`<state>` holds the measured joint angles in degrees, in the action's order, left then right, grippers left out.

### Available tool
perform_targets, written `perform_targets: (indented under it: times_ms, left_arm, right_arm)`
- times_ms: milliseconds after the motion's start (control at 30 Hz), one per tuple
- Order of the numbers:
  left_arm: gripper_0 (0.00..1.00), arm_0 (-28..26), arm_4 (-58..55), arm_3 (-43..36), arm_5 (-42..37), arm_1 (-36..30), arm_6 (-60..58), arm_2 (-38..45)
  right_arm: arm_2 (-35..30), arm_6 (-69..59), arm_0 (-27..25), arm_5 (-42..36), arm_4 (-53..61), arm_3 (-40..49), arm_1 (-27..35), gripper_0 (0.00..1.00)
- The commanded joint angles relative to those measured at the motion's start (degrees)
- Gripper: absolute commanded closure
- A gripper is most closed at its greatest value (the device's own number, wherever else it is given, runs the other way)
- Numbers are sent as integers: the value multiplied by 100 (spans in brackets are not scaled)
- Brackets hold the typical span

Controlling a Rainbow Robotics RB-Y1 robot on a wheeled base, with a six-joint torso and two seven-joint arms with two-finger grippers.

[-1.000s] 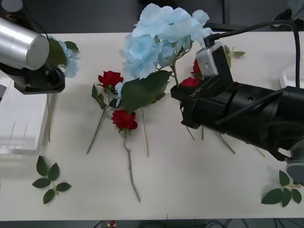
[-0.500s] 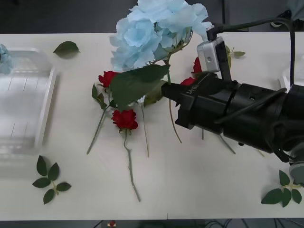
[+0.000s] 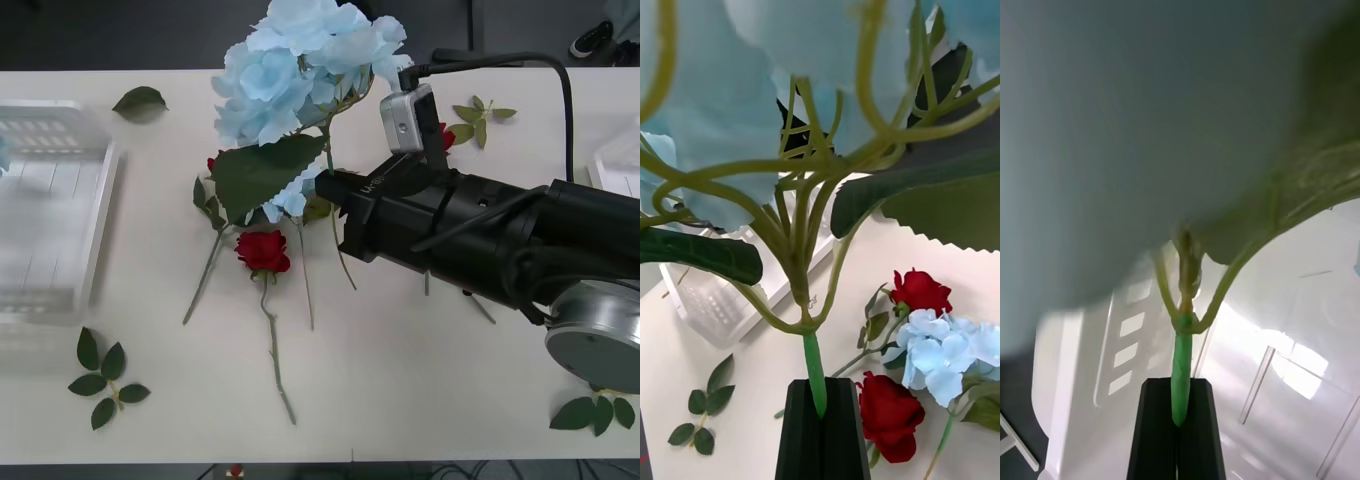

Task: Place the red flowers into the right box and the blue flowers into the left box. If a person shows an open palm, hand one flower to the person first, then continue sorting.

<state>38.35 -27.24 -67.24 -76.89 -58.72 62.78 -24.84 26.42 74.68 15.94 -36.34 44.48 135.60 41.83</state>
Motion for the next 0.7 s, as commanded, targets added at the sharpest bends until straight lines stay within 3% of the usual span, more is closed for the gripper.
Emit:
perform_targets:
  times_ms: [33, 100, 233, 400, 700]
  left_arm:
    - [57, 85, 35, -79, -11, -60, 67, 67]
    - [43, 85, 26, -79, -11, -60, 76, 67]
    - [28, 85, 26, -70, -11, -60, 111, 67]
    - [0, 94, 17, -79, -11, -60, 182, 67]
    - [0, 94, -449, -88, -55, -60, 955, 330]
  right_arm:
    - [-32, -94, 59, 48, 17, 142, 9, 100]
    - [-32, -94, 59, 48, 17, 142, 9, 100]
    - [-32, -94, 59, 48, 17, 142, 9, 100]
    - [-32, -94, 59, 48, 17, 142, 9, 100]
    - [-32, -94, 59, 48, 17, 142, 9, 100]
